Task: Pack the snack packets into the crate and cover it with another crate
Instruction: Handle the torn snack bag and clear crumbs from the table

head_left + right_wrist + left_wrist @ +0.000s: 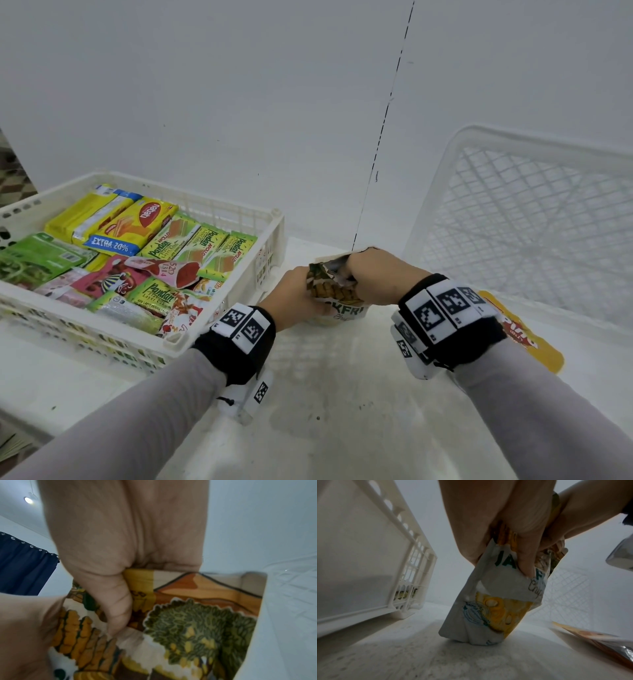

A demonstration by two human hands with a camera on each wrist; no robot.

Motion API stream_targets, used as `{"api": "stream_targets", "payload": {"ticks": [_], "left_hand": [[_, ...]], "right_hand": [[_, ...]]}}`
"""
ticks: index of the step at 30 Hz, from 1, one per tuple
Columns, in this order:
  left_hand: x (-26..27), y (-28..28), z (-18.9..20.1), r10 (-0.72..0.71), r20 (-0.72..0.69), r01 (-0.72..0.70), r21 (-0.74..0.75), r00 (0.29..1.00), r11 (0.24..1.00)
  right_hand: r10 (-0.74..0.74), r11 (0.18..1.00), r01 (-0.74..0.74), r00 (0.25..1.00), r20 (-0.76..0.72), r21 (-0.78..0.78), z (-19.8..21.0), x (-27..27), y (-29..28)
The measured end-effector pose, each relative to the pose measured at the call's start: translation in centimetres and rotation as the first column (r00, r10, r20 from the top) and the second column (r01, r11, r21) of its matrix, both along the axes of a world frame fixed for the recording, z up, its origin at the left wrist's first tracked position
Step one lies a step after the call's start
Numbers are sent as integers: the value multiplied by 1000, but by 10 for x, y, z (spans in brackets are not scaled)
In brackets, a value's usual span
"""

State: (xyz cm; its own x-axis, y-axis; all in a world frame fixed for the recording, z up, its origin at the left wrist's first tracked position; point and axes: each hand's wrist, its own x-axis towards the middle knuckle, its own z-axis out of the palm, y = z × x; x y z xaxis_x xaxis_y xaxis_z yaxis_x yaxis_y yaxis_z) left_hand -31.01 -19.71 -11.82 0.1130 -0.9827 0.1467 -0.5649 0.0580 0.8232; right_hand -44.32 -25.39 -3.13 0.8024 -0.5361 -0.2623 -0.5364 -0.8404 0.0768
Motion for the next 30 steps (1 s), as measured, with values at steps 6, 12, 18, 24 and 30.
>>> {"api": "stream_targets", "payload": {"ticks": [6, 12, 18, 24, 30], "left_hand": [[-3, 1, 8, -29, -83, 29, 1, 996, 1000], [-8, 7, 5, -67, -301, 59, -36, 951, 998], [-10, 9, -6, -13, -397, -20, -79, 918, 997], [-13, 12, -11, 68, -523, -136, -93, 850, 986], [-16, 15, -17, 136, -602, -230, -82, 787, 970]], "right_hand": [[44, 999, -45, 996, 80, 13, 12, -6, 1], [6, 999, -11, 990, 138, 32, 15, -8, -2], [25, 1000, -26, 992, 122, 8, 8, -3, 0], [26, 999, -18, 946, 324, -29, -1, -5, 4], [60, 998, -16, 640, 766, -65, -12, -24, 14]]}}
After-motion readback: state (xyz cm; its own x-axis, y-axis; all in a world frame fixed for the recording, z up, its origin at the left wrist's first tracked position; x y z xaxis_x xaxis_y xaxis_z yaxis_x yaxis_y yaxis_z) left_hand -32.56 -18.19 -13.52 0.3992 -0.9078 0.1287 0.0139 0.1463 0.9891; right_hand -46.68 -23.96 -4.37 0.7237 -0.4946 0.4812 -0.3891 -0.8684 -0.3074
